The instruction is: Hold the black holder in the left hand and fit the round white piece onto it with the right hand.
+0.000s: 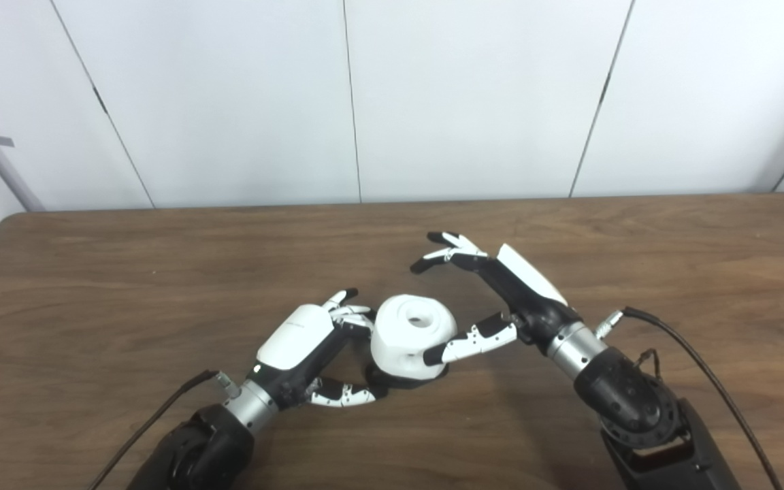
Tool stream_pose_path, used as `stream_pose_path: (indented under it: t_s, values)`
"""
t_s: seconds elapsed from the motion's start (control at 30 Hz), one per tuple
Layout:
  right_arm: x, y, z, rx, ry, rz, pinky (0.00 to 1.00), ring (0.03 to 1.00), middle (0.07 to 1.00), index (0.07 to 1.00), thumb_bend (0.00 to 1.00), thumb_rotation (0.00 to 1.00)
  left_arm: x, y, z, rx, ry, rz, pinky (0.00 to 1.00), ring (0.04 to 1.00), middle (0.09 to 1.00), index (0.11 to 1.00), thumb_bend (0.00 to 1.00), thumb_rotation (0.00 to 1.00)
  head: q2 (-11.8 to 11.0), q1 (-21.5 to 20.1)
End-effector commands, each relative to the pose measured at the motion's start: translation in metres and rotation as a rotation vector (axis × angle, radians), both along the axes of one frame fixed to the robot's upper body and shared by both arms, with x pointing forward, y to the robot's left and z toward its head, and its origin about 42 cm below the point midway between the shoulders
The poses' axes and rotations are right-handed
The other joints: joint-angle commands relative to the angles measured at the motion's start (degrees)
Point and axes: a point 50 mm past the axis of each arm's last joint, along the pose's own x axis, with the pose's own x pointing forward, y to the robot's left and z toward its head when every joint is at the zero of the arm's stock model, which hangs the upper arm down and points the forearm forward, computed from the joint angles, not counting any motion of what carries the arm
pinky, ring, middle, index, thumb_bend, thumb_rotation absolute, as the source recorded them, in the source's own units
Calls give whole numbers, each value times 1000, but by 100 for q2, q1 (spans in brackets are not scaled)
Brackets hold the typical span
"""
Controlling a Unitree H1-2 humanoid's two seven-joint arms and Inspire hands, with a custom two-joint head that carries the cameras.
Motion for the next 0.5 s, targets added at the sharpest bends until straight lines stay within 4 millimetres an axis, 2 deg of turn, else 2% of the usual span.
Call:
stream_pose_path:
  t_s: [0.0,0.3,0.4,0.43,0.47]
  values:
    - [2,0,29,40,-104,19,1000,1000,969,729,938,286,5,4,5,30,-15,2,1000,831,656,483,522,52,7,-1]
    - [-2,-16,45,74,-142,13,1000,1000,980,750,924,303,6,5,3,37,4,19,999,824,659,486,524,58,31,13]
    - [-2,-22,48,67,-153,1,1000,1000,983,755,911,314,7,5,4,58,17,28,999,823,686,492,523,64,44,12]
    - [-1,-24,49,71,-154,-3,1000,1000,983,754,910,313,7,5,4,67,24,30,995,825,699,552,757,77,43,11]
    - [-1,-25,50,75,-155,-7,1000,1000,983,754,904,304,7,5,5,74,29,30,991,834,726,623,922,100,40,6]
